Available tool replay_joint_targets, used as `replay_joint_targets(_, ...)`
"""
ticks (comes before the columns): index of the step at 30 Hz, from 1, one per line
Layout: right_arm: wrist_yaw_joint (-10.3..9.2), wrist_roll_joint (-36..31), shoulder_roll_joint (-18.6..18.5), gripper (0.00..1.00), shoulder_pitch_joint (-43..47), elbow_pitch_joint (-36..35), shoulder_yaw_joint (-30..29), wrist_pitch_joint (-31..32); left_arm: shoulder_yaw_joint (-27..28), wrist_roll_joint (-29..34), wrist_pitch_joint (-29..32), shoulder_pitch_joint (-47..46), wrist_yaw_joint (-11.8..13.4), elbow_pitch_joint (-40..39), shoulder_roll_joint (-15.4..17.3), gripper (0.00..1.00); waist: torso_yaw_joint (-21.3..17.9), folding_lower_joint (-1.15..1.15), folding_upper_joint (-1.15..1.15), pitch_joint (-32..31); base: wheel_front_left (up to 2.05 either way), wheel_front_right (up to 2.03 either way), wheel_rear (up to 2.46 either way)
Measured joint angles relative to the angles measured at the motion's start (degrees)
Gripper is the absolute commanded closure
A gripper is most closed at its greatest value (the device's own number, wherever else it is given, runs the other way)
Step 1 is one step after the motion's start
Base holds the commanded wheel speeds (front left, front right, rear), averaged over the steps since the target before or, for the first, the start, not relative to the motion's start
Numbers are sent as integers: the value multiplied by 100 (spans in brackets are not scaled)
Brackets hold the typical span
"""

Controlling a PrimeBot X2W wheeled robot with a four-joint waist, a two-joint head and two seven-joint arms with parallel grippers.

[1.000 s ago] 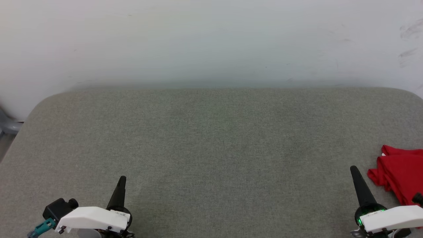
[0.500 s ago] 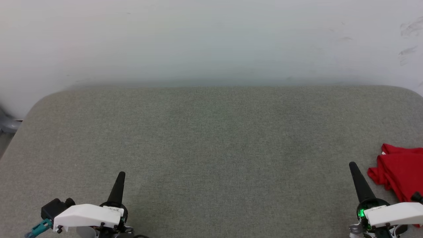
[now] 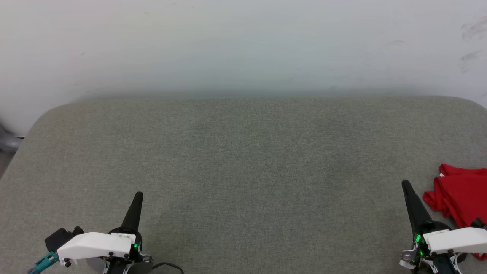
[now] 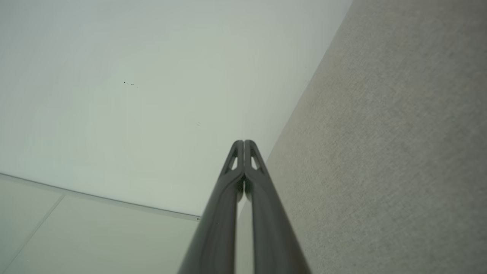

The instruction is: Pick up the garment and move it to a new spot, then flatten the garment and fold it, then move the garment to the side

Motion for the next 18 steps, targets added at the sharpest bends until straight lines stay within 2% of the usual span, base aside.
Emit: replay_joint_targets(18, 0, 904, -1, 100, -214, 237, 14, 32, 212, -775, 244, -110, -122, -7, -116, 100, -20, 0, 0, 66, 0, 0, 0)
